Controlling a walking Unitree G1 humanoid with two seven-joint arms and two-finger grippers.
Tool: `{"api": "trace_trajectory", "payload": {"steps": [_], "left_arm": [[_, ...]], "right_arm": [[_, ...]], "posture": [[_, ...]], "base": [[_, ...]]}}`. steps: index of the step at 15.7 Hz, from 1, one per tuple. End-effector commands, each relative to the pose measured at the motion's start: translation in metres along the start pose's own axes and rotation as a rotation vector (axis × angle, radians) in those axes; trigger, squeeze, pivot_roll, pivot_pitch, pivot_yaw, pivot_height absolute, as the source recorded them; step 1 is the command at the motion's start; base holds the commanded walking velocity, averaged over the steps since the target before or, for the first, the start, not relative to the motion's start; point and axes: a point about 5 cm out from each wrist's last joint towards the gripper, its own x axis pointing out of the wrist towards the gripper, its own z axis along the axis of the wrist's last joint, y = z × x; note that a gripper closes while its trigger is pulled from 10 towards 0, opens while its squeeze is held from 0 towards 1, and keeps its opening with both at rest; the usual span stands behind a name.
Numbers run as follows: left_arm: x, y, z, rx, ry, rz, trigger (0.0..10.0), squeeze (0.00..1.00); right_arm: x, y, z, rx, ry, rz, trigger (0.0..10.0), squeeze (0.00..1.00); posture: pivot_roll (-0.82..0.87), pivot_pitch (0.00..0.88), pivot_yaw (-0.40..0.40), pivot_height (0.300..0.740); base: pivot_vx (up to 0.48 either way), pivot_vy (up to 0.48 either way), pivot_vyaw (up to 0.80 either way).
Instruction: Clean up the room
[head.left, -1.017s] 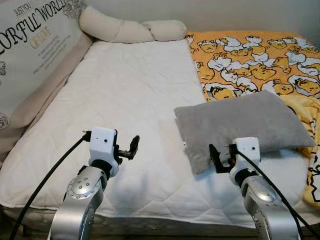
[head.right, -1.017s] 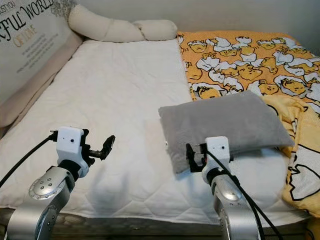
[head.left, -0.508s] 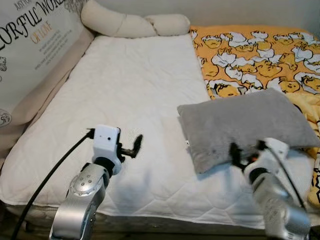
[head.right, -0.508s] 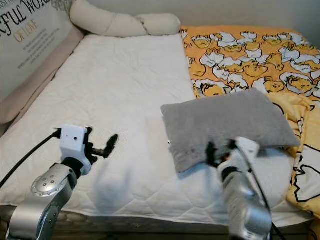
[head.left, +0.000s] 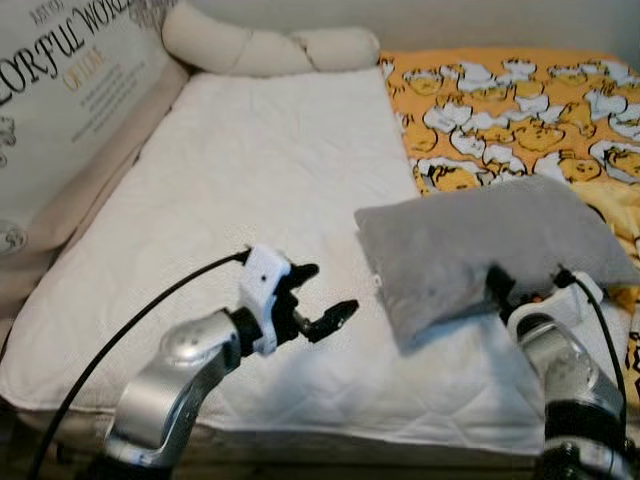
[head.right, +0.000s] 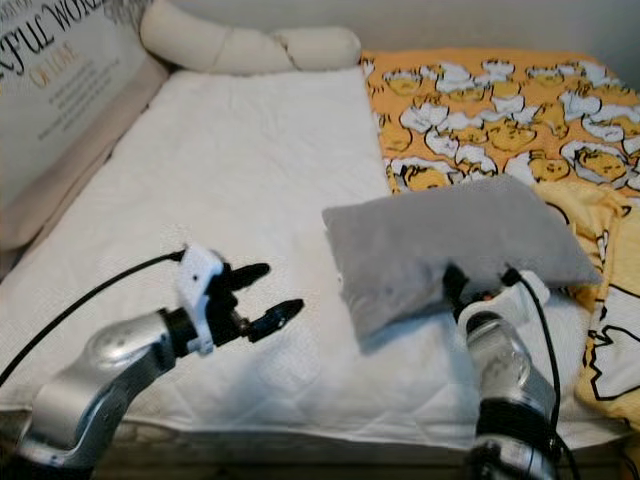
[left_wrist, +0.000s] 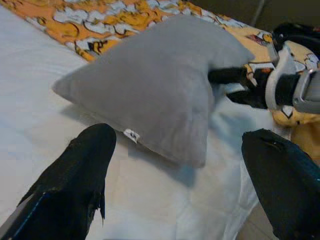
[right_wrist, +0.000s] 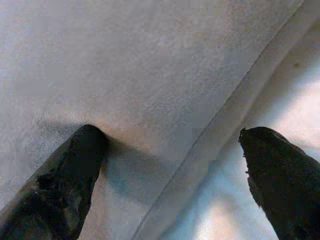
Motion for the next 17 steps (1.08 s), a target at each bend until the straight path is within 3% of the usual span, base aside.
{"api": "trace_trajectory", "payload": {"steps": [1, 4, 5, 6, 17], "left_arm": [[0.001, 0.001, 0.001, 0.008, 0.001, -0.015, 10.0, 0.0], [0.005, 0.001, 0.004, 0.021, 0.005, -0.058, 10.0, 0.0], [0.006, 0.001, 0.005, 0.031, 0.009, -0.072, 10.0, 0.0], [0.005, 0.0, 0.006, 0.045, 0.017, -0.086, 10.0, 0.0], [0.002, 0.004, 0.004, 0.103, 0.014, -0.042, 10.0, 0.0]], "right_arm": [[0.001, -0.003, 0.003, 0.03, -0.021, 0.002, 10.0, 0.0], [0.01, 0.0, 0.002, 0.04, -0.006, 0.042, 9.5, 0.0], [0.014, 0.004, 0.002, 0.051, -0.007, 0.061, 2.8, 0.0], [0.018, 0.008, 0.004, 0.082, -0.008, 0.074, 0.0, 0.0], [0.023, 0.01, 0.003, 0.108, -0.042, 0.069, 0.0, 0.0]], "posture": [[0.05, 0.0, 0.036, 0.74], [0.05, 0.0, 0.043, 0.74], [0.05, 0.0, 0.045, 0.74], [0.06, 0.0, 0.043, 0.74], [0.07, 0.0, 0.045, 0.74]], "base": [[0.0, 0.0, 0.0], [0.0, 0.0, 0.0], [0.0, 0.0, 0.0], [0.0, 0.0, 0.0], [0.0, 0.0, 0.0]]}}
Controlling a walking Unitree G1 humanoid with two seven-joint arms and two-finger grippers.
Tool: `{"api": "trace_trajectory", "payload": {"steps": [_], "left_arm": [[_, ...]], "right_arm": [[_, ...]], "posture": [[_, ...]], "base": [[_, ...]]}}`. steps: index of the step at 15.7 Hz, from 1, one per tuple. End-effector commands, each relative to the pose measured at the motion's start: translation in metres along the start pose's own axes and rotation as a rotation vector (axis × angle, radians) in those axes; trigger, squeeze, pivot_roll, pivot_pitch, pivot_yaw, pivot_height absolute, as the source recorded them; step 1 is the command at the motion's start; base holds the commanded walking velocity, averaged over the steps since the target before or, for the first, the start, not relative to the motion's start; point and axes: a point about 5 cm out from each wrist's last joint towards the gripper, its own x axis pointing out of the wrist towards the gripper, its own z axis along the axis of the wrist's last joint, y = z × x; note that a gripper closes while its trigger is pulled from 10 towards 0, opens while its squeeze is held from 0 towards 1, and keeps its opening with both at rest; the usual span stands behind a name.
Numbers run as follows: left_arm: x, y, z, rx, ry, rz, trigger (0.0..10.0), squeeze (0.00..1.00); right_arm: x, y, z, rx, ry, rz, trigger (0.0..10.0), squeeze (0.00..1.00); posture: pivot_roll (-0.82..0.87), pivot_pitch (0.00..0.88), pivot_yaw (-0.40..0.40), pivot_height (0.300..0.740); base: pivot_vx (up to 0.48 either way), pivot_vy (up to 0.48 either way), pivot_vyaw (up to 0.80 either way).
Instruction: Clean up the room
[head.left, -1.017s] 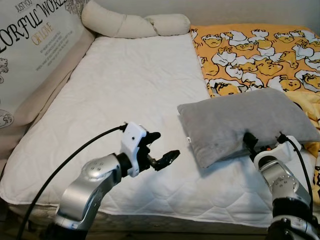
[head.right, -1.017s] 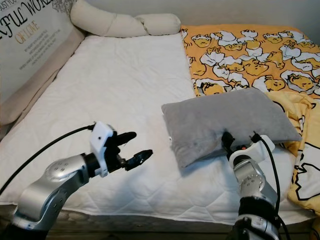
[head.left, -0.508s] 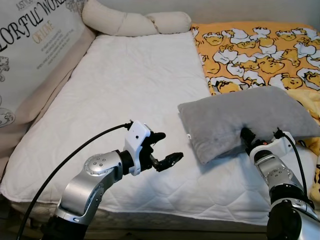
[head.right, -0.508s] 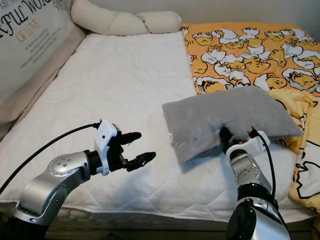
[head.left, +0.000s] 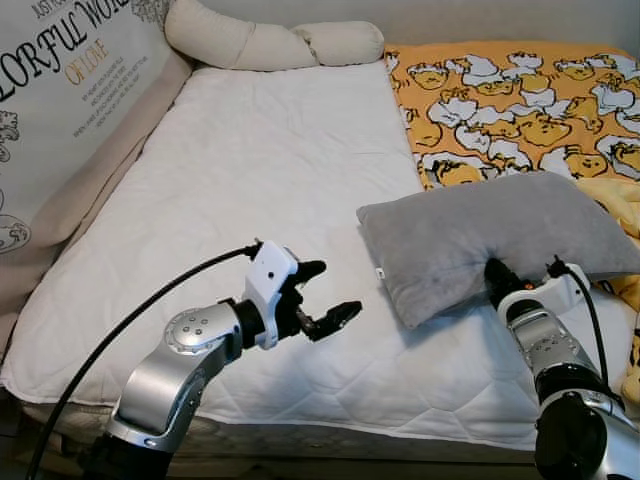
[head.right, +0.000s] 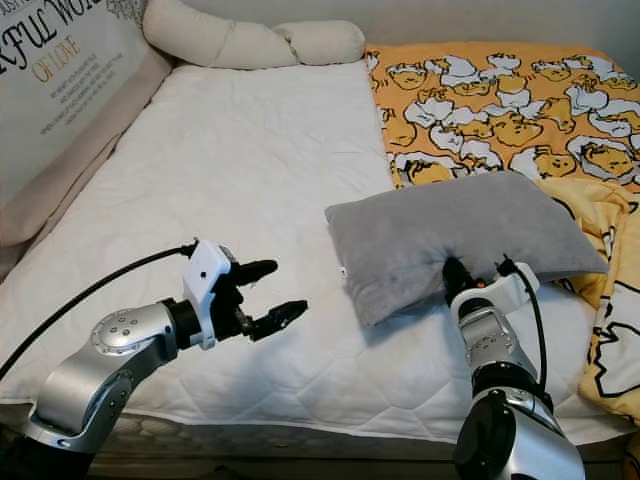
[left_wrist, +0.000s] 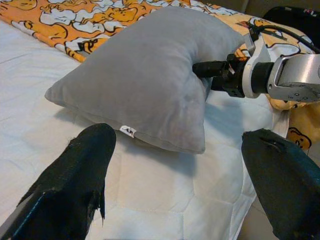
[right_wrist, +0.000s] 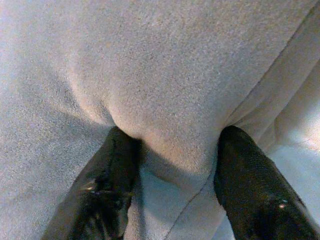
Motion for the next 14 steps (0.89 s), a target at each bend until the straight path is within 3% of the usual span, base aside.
{"api": "trace_trajectory", "payload": {"steps": [1, 4, 14], "left_arm": [[0.0001, 0.0018, 0.0001, 0.019, 0.01, 0.001, 10.0, 0.0], [0.0032, 0.0002, 0.0063, 0.033, 0.005, -0.016, 10.0, 0.0], [0.0036, 0.0013, 0.0004, 0.024, 0.017, 0.01, 10.0, 0.0]], "right_arm": [[0.002, 0.0035, 0.005, 0.024, -0.019, -0.004, 0.0, 0.0], [0.0031, 0.0047, 0.0065, 0.016, -0.022, -0.003, 0.0, 0.0], [0.0044, 0.0067, 0.0135, -0.041, -0.057, -0.027, 0.0, 0.0]], "posture": [[0.07, 0.0, 0.047, 0.74], [0.06, 0.0, 0.044, 0.74], [0.06, 0.0, 0.031, 0.74]], "base": [[0.0, 0.0, 0.0], [0.0, 0.0, 0.0], [0.0, 0.0, 0.0]]}}
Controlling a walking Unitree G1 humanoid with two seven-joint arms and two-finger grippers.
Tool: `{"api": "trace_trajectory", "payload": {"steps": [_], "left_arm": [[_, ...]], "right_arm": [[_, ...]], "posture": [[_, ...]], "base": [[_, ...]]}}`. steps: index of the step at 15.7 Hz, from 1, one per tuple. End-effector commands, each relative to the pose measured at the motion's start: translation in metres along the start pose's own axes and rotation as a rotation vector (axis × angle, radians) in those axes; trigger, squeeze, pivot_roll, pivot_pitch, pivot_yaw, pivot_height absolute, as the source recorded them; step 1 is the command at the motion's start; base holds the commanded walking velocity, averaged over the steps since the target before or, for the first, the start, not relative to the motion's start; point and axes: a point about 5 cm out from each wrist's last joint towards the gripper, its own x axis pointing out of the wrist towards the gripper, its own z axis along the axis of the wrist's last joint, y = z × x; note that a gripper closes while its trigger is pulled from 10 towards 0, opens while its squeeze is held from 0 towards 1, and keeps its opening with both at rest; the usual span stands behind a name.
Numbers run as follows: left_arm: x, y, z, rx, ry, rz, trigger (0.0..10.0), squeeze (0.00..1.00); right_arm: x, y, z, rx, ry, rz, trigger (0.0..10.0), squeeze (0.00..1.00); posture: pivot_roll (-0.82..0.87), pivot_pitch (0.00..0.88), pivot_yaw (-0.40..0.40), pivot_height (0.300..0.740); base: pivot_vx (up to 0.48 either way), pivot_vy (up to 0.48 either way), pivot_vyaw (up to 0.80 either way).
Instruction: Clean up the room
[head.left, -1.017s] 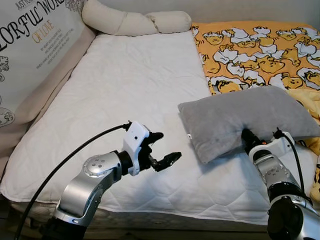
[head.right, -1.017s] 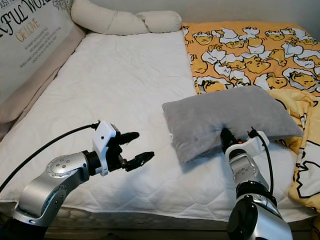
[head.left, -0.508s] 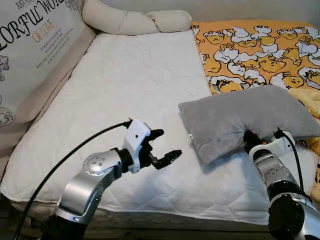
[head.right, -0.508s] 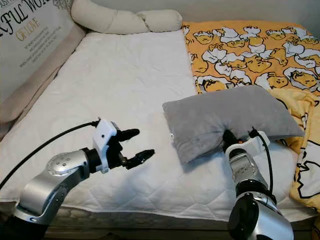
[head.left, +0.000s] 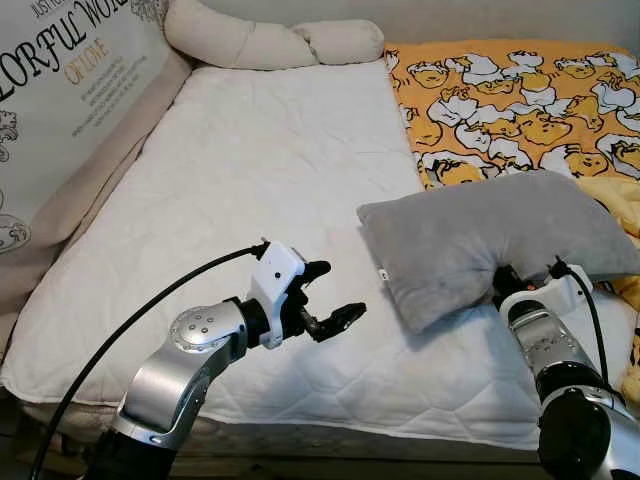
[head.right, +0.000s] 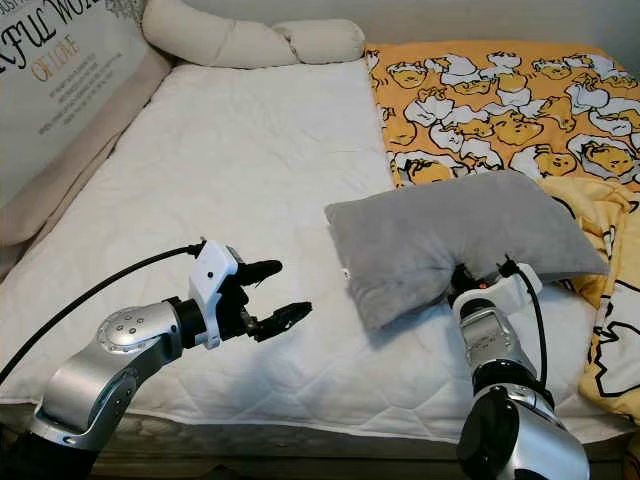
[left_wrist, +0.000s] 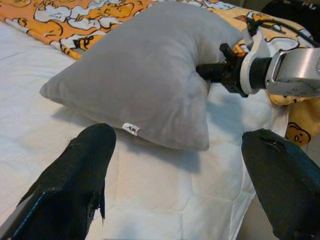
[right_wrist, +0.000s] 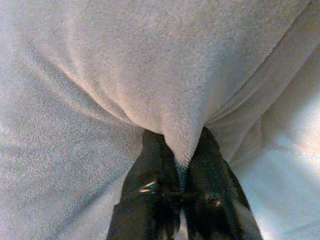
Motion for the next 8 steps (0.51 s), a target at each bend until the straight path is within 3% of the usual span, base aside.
{"api": "trace_trajectory", "payload": {"steps": [1, 5, 7, 8], "left_arm": [[-0.002, 0.005, 0.002, 0.01, -0.005, 0.027, 10.0, 0.0], [-0.008, 0.013, 0.0, -0.002, -0.008, 0.089, 10.0, 0.0], [-0.017, 0.025, 0.001, -0.01, -0.023, 0.17, 10.0, 0.0], [-0.025, 0.035, 0.003, -0.001, -0.022, 0.231, 10.0, 0.0]], "right_arm": [[0.004, 0.014, 0.017, -0.02, -0.055, 0.024, 0.0, 0.0], [0.009, 0.039, 0.028, -0.057, -0.075, 0.085, 0.0, 0.0], [0.012, 0.061, 0.033, -0.051, -0.09, 0.125, 0.0, 0.0], [0.014, 0.081, 0.037, -0.042, -0.093, 0.172, 0.0, 0.0]], "posture": [[0.06, 0.0, 0.031, 0.74], [0.06, 0.0, 0.024, 0.74], [0.07, 0.0, 0.018, 0.74], [0.07, 0.0, 0.017, 0.74]], "base": [[0.0, 0.0, 0.0], [0.0, 0.0, 0.0], [0.0, 0.0, 0.0], [0.0, 0.0, 0.0]]}}
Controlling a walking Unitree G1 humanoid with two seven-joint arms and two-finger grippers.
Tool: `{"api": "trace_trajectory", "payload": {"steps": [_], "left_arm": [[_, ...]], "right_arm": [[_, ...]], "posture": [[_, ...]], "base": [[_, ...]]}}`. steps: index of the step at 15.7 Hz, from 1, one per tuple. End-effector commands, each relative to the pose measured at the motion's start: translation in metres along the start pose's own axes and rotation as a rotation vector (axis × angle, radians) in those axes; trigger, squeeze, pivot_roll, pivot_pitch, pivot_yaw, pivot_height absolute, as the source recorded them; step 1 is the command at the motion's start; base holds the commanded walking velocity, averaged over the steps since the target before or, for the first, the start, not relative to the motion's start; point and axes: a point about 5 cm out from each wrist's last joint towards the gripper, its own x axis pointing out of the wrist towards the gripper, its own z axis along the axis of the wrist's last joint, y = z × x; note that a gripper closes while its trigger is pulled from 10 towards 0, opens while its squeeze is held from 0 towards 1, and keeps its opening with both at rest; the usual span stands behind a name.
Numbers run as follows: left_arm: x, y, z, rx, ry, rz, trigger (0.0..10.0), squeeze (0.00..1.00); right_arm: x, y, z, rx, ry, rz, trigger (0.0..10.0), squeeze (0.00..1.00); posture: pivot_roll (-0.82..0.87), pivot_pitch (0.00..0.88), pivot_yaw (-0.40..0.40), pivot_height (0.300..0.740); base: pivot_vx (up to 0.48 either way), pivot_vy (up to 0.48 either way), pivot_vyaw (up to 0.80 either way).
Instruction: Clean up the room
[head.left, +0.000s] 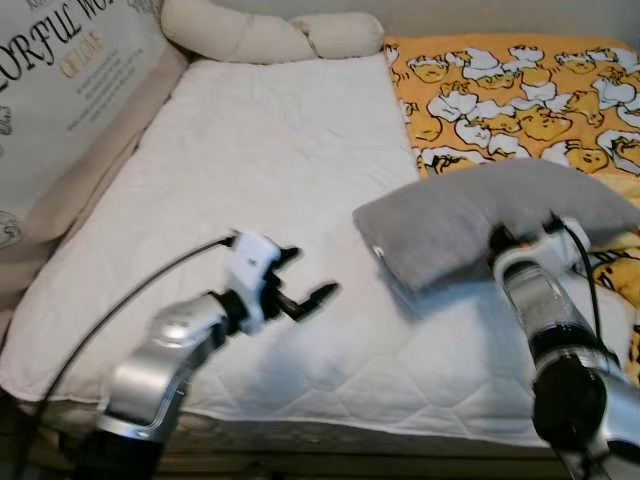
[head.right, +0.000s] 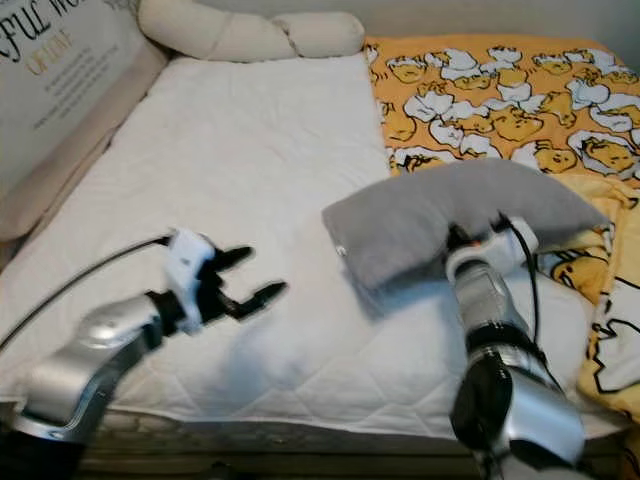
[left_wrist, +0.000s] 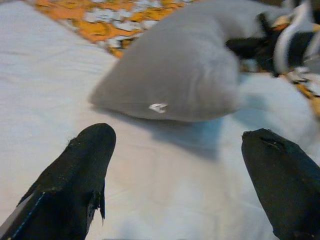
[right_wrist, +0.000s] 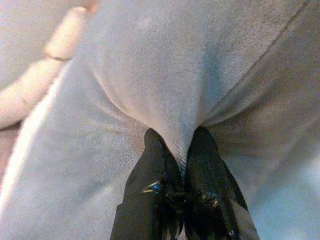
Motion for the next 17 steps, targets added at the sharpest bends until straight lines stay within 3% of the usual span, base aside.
{"api": "trace_trajectory", "payload": {"steps": [1, 2, 3, 5, 6, 9, 12, 15, 17], "left_arm": [[-0.005, 0.012, 0.001, 0.008, 0.0, 0.06, 10.0, 0.0], [-0.008, 0.018, 0.003, 0.014, -0.006, 0.09, 10.0, 0.0], [-0.015, 0.033, 0.011, 0.03, -0.028, 0.167, 10.0, 0.0], [-0.022, 0.051, 0.022, 0.043, -0.062, 0.259, 10.0, 0.0], [-0.031, 0.066, 0.033, 0.058, -0.098, 0.341, 10.0, 0.0], [-0.051, 0.093, 0.051, 0.088, -0.144, 0.467, 10.0, 0.0], [-0.065, 0.108, 0.058, 0.11, -0.158, 0.542, 10.0, 0.0], [-0.083, 0.118, 0.06, 0.117, -0.165, 0.604, 10.0, 0.0], [-0.085, 0.118, 0.057, 0.109, -0.163, 0.609, 10.0, 0.0]], "right_arm": [[0.005, 0.025, 0.014, 0.0, -0.041, 0.069, 0.0, 0.0], [0.007, 0.037, 0.016, -0.001, -0.039, 0.101, 0.0, 0.0], [0.01, 0.069, 0.02, -0.019, -0.026, 0.197, 0.0, 0.0], [0.01, 0.107, 0.019, -0.053, 0.011, 0.346, 0.0, 0.0], [0.005, 0.143, 0.015, -0.115, 0.059, 0.506, 0.0, 0.0], [-0.013, 0.185, 0.014, -0.194, 0.135, 0.777, 0.0, 0.0], [-0.026, 0.19, 0.022, -0.207, 0.16, 0.922, 0.0, 0.0], [-0.044, 0.152, 0.013, -0.341, 0.248, 1.039, 0.0, 0.0], [-0.05, 0.116, -0.004, -0.464, 0.339, 1.013, 0.0, 0.0]], "posture": [[0.07, 0.0, 0.017, 0.74], [0.07, 0.0, 0.017, 0.74], [0.07, 0.0, 0.019, 0.74], [0.07, 0.0, 0.019, 0.74], [0.06, 0.0, 0.02, 0.74], [0.06, 0.0, 0.023, 0.74], [0.06, 0.0, 0.024, 0.74], [0.07, 0.0, 0.025, 0.74], [0.06, 0.0, 0.025, 0.74]], "base": [[0.0, 0.0, 0.0], [0.0, 0.0, 0.0], [0.0, 0.0, 0.0], [0.0, 0.0, 0.0], [0.0, 0.0, 0.0], [0.0, 0.0, 0.0], [0.0, 0.0, 0.0], [0.0, 0.0, 0.0], [0.0, 0.0, 0.0]]}}
